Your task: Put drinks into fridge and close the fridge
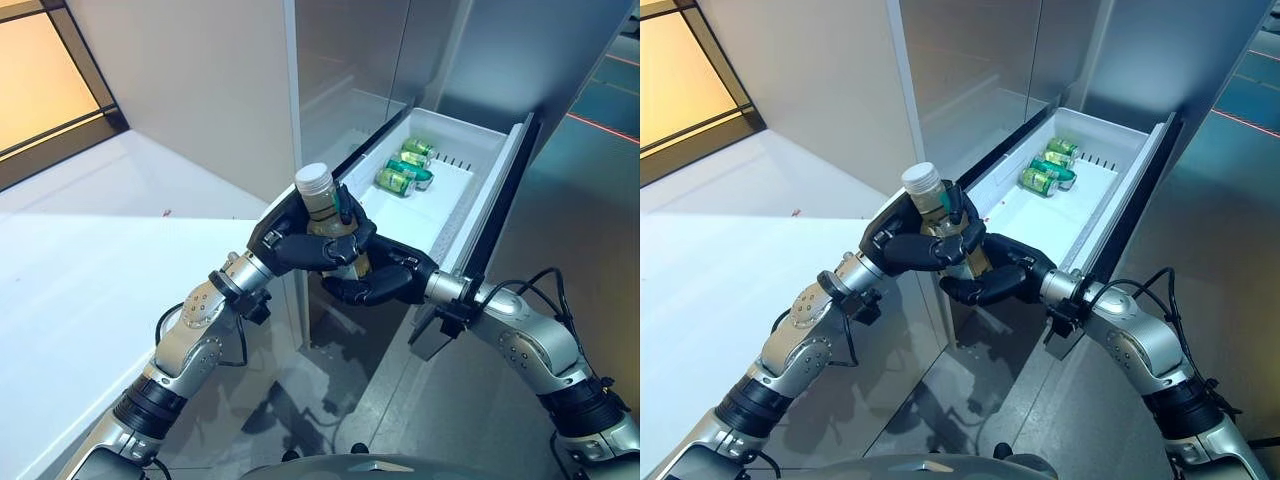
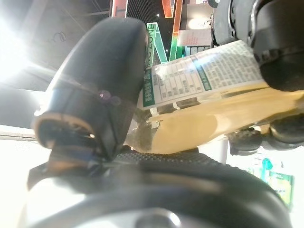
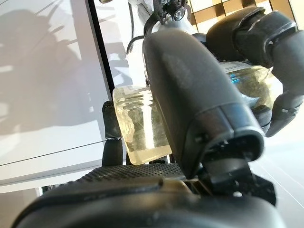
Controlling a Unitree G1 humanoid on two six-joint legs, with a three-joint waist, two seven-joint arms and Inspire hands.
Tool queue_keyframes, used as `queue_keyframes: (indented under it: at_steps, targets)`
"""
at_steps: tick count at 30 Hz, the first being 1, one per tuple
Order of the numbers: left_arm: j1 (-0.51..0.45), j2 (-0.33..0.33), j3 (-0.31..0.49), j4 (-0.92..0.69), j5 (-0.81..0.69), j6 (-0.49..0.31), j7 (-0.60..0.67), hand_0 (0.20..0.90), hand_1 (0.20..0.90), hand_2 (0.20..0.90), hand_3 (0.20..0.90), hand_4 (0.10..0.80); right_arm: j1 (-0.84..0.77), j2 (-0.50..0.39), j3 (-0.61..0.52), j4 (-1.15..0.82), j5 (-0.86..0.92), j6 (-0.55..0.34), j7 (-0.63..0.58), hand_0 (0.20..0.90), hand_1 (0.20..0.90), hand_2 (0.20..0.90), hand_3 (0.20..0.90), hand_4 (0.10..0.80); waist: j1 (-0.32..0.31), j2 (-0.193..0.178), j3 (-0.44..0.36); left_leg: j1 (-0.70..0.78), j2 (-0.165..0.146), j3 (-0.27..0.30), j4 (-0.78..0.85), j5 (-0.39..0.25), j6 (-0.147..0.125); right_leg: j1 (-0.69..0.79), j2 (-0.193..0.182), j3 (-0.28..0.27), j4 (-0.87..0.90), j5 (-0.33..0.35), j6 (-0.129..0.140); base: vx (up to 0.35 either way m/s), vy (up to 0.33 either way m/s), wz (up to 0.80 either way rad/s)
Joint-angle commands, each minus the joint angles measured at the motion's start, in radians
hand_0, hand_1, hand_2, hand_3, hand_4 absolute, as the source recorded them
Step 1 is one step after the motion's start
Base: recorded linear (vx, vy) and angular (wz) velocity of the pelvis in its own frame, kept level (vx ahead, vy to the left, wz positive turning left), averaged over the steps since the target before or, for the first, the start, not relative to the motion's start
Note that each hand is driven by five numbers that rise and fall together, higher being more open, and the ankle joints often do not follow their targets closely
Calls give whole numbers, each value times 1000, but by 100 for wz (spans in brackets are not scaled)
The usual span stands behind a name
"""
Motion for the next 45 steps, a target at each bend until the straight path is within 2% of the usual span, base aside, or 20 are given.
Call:
queue_keyframes:
  at_steps: [1, 5, 6, 7, 8, 14, 19, 30, 37, 45]
  targets:
    - [-220, -208, -122, -141, -167, -85, -161, 300, 300, 300, 200, 100, -158, 125, -9, -18, 129, -75, -94, 300, 300, 300, 200, 100, -3, -17, -75, 1, 0, -1, 1, -85, 5, -11, 9, -33, 21, 0, 41, 0, 0, 0]
    - [-227, -204, -172, -125, -118, -18, -189, 300, 300, 300, 200, 100, -174, 121, 0, -13, 89, -101, -120, 300, 300, 300, 200, 100, -7, -11, -73, 1, -1, 9, 1, -87, 7, -11, 8, -34, 17, 2, 43, 0, 0, 0]
    - [-227, -202, -177, -121, -109, -4, -198, 340, 340, 340, 247, 147, -177, 118, 0, -11, 73, -108, -123, 300, 300, 300, 200, 100, -8, -10, -74, 0, -1, 10, 1, -87, 7, -12, 8, -34, 16, 3, 43, 0, 0, 0]
    - [-226, -197, -185, -115, -97, -5, -199, 418, 418, 418, 337, 237, -183, 111, 0, -9, 49, -118, -127, 300, 300, 300, 200, 100, -8, -9, -74, 0, -1, 11, 1, -88, 7, -12, 8, -33, 15, 3, 43, 0, 0, 0]
    - [-226, -189, -191, -106, -90, 0, -203, 900, 900, 900, 900, 800, -191, 98, -4, 3, 19, -133, -134, 300, 300, 300, 200, 100, -9, -7, -74, 1, -1, 13, 1, -88, 8, -12, 8, -32, 15, 4, 43, 0, 0, 0]
    - [-232, -158, -192, -99, -97, -14, -198, 900, 900, 900, 900, 800, -248, 27, -22, 59, -89, -168, -181, 300, 300, 300, 200, 100, -5, -6, -76, 3, -2, 13, 1, -88, 7, -9, 8, -33, 15, 3, 43, 0, 0, 0]
    - [-236, -152, -153, -104, -118, -89, -153, 900, 900, 900, 900, 800, -321, -25, -51, 129, -168, -203, -247, 300, 300, 300, 200, 100, 6, -9, -79, -3, -3, 2, 1, -79, 4, -14, 9, -38, 21, 5, 37, 0, 0, 0]
    - [-249, -155, -37, -142, -172, -191, -56, 900, 900, 900, 900, 800, -405, -42, -131, 254, -185, -250, -392, 300, 300, 300, 200, 100, 40, -18, -78, -2, -3, -43, 1, -76, 2, 0, 5, -74, 35, -14, 26, 5, -8, 8]
    - [-257, -150, 16, -132, -184, -214, -2, 900, 900, 900, 900, 800, -451, -71, -156, 345, -203, -291, -471, 300, 300, 300, 200, 100, 66, -21, -82, 5, -2, -71, 1, -76, -1, 14, -1, -105, 53, -36, 21, 21, -4, 12]
    - [-260, -138, 35, -105, -166, -203, 20, 900, 900, 900, 900, 800, -513, -112, -161, 448, -235, -331, -549, 300, 300, 300, 200, 100, 96, -22, -82, 8, -3, -101, 1, -74, -3, 25, -5, -132, 68, -55, 17, 19, -7, 15]
